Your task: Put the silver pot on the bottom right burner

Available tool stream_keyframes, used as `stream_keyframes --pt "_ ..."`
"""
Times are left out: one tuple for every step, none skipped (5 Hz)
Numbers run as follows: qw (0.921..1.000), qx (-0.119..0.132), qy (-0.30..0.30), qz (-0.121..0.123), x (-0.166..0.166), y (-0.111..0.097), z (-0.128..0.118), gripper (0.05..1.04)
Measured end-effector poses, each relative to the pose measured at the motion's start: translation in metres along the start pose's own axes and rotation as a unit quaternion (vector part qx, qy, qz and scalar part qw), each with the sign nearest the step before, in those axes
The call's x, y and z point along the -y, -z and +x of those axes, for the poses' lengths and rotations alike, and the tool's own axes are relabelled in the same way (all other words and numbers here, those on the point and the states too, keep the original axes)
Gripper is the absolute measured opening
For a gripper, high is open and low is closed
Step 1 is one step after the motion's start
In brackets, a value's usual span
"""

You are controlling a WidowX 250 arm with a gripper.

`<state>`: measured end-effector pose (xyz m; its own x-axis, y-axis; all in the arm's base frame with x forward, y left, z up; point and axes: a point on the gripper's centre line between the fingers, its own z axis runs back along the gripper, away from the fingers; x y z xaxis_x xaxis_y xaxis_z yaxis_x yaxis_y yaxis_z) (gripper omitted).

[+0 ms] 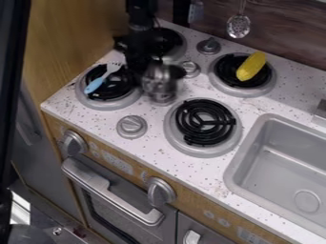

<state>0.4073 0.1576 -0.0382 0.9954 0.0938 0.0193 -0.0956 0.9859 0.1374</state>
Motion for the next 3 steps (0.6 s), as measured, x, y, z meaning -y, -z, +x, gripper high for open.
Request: stream_keyframes --pt "0.9994 0.032 0.014 0.001 0.009 -0.018 0.006 0.087" --pt "0.9964 0.076 0.037 -0.004 0.029 -0.047 0.0 0.069" --pt "0.9943 0.084 0.063 -0.02 0.057 -0.059 -0.015 0.067"
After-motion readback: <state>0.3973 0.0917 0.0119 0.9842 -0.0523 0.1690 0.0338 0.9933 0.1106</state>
